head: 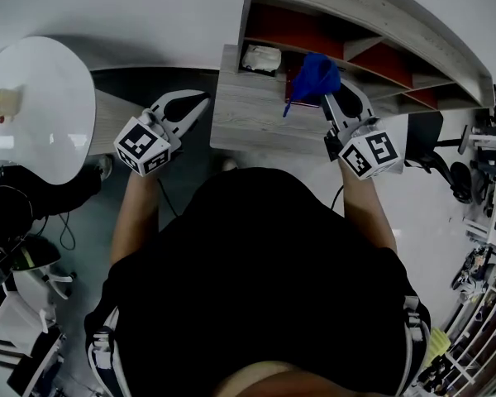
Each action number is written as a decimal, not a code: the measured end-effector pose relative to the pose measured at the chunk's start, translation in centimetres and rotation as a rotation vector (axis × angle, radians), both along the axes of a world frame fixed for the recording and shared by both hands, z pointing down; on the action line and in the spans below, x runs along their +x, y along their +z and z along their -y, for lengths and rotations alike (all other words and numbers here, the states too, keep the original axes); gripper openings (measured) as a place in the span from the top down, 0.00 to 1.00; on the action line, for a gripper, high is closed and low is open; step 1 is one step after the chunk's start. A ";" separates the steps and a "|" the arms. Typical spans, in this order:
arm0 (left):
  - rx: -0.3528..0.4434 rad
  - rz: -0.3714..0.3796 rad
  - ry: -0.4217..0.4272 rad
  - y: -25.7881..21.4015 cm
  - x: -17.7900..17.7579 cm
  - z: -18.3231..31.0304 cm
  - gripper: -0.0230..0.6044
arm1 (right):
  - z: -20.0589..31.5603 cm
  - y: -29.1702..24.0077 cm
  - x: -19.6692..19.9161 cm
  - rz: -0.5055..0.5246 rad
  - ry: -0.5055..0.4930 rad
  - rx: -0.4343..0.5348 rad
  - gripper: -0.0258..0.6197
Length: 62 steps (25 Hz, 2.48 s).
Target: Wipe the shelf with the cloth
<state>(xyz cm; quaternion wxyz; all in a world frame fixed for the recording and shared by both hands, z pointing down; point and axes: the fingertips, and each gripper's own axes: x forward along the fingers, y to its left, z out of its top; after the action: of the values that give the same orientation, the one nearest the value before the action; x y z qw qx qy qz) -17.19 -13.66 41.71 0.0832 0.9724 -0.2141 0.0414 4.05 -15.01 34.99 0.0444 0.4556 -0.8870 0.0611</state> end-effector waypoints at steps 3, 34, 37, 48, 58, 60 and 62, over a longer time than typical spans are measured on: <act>-0.001 0.012 0.012 0.4 -0.5 0.0 0.94 | 0.1 0.0 -0.6 -0.002 0.012 0.007 0.85; 0.001 0.036 -0.067 -1.5 6.7 1.5 0.94 | 5.2 1.6 3.9 0.070 -0.102 -0.048 0.85; -0.002 0.044 -0.077 -1.4 6.9 1.5 0.94 | 6.5 2.0 3.6 0.075 -0.111 -0.054 0.85; -0.021 0.052 -0.099 -0.6 6.8 1.9 0.94 | 11.0 4.1 1.8 0.038 -0.135 -0.093 0.85; -0.037 0.070 -0.093 0.3 6.8 2.5 0.94 | 14.4 6.8 -1.0 -0.095 -0.158 -0.103 0.85; -0.043 0.069 -0.092 0.5 6.7 2.5 0.94 | 15.0 7.7 -1.8 -0.111 -0.172 -0.120 0.85; -0.046 0.066 -0.091 0.7 6.8 2.7 0.94 | 15.6 8.9 -2.3 -0.119 -0.182 -0.151 0.85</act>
<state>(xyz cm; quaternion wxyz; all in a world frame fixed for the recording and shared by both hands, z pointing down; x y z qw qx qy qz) -10.38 -16.38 42.40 0.1001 0.9575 -0.2599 0.0746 1.73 -30.57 43.91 0.1367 0.3713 -0.9133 0.0962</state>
